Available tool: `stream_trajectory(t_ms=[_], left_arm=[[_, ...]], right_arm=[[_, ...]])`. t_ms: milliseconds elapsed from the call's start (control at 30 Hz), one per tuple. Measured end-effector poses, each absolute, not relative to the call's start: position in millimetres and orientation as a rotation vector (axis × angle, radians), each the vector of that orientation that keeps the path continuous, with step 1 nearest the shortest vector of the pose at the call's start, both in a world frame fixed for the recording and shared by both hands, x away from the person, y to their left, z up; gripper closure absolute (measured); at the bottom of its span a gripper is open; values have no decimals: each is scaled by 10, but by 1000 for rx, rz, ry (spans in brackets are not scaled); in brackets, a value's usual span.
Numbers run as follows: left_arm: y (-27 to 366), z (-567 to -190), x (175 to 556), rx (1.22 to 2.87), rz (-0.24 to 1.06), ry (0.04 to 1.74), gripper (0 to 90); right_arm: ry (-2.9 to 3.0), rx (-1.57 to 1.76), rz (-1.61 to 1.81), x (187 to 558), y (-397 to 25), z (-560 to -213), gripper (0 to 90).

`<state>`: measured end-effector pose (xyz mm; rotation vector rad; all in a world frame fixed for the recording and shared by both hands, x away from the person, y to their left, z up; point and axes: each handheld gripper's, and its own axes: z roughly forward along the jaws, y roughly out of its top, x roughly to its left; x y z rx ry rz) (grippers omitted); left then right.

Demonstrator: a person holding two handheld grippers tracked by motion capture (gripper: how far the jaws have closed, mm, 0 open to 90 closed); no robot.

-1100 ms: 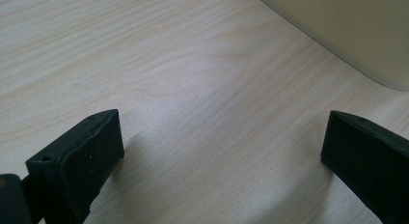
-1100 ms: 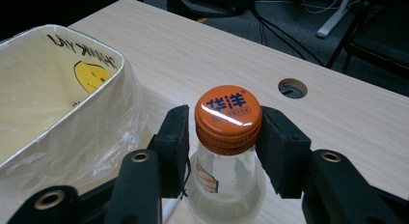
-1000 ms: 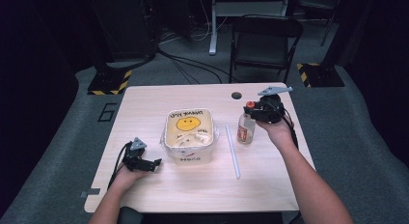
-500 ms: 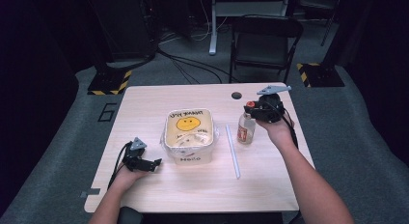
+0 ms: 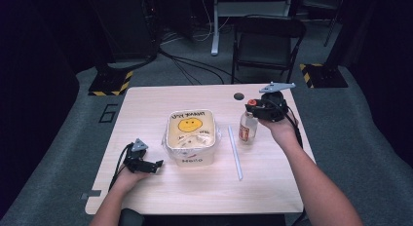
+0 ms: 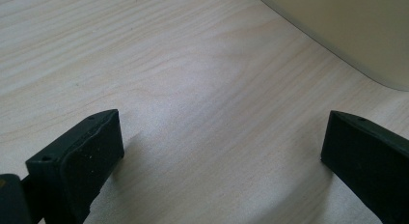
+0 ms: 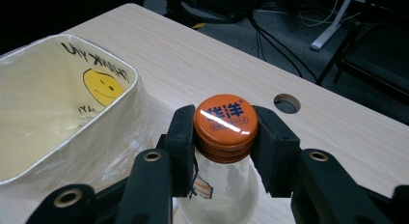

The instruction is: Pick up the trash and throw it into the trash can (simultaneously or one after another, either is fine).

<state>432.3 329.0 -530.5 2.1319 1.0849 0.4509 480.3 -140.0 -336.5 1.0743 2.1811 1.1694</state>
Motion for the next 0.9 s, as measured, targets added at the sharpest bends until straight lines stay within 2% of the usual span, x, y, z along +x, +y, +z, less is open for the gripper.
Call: stream_trajectory(t_ms=[900], left_arm=[[3290,-5307,4324,2129,451,1083,10]], right_arm=[[2227,931,1212,4632,-1175,-2782,620]])
